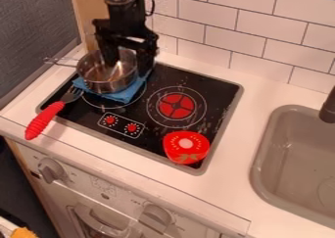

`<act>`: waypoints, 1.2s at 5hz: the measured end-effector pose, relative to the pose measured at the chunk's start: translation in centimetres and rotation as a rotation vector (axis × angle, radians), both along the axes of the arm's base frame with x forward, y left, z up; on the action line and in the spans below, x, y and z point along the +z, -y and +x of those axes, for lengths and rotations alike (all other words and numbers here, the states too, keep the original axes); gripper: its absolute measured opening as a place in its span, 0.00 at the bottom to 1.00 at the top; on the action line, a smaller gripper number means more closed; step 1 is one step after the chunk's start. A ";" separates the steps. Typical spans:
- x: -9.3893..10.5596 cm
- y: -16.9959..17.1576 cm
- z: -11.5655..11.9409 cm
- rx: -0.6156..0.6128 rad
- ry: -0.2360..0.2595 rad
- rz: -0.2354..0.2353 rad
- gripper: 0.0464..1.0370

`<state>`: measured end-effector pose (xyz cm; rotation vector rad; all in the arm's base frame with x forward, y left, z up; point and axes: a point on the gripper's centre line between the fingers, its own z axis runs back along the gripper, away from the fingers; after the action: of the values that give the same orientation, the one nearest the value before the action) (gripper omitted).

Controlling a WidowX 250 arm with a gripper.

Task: Move the pot from the left burner to the right burner

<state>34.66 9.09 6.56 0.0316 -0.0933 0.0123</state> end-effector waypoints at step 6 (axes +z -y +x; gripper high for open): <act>-3.4 0.1 1.3 -0.005 -0.055 -0.045 0.11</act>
<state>36.00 9.01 3.12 -0.0129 -0.0383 0.0090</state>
